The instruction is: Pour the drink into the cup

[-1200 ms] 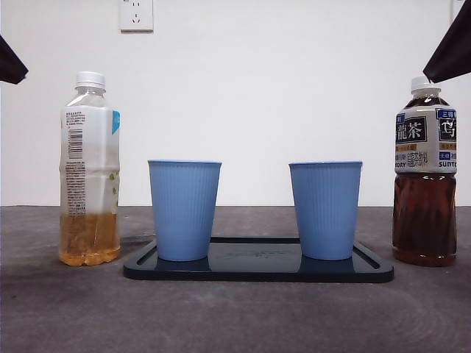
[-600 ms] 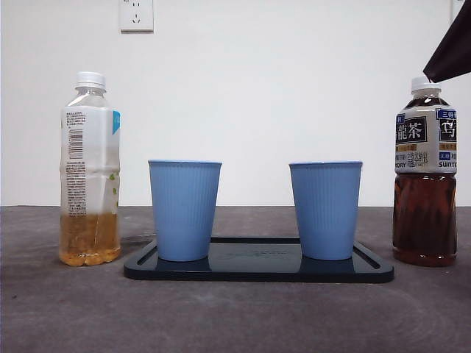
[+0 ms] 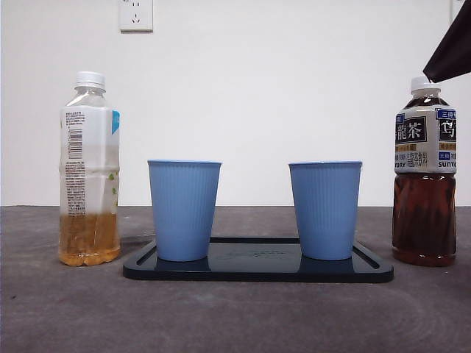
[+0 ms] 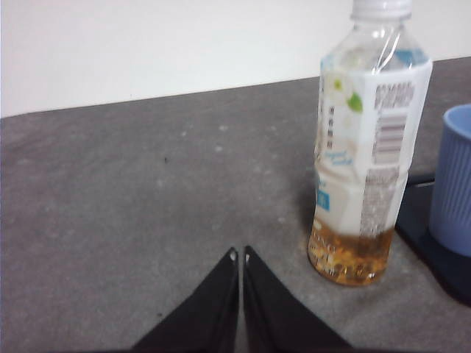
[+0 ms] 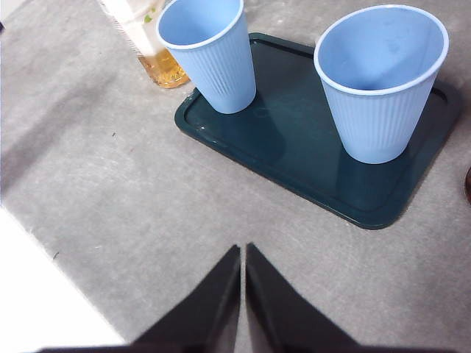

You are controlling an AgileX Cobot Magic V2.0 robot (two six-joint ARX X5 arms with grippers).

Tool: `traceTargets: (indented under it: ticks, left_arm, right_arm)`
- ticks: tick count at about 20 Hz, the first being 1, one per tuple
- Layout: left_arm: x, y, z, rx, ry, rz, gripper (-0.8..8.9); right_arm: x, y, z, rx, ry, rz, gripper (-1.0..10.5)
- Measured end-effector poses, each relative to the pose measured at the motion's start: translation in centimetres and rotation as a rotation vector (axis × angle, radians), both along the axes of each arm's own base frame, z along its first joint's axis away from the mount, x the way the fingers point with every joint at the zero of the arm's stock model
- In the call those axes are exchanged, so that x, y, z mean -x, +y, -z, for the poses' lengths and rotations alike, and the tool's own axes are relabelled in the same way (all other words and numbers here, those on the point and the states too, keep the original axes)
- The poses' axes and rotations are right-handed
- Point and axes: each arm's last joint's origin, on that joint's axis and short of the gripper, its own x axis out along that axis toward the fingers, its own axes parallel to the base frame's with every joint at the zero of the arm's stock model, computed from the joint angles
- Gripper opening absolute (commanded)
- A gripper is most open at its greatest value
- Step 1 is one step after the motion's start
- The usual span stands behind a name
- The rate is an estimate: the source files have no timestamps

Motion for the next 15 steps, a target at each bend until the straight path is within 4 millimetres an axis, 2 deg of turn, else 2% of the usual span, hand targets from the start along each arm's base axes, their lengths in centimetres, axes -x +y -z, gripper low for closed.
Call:
traceTargets:
  ticks: [4, 15]
  left_arm:
    - [-0.1, 0.1, 1.8, -0.008, 0.04, -0.048, 0.09]
    - [0.2, 0.1, 1.5, -0.007, 0.001, -0.05, 0.09]
  right_arm:
    - [0.0, 0.0, 0.0, 0.0, 0.0, 0.0, 0.1]
    - [0.0, 0.0, 0.0, 0.0, 0.0, 0.0, 0.1]
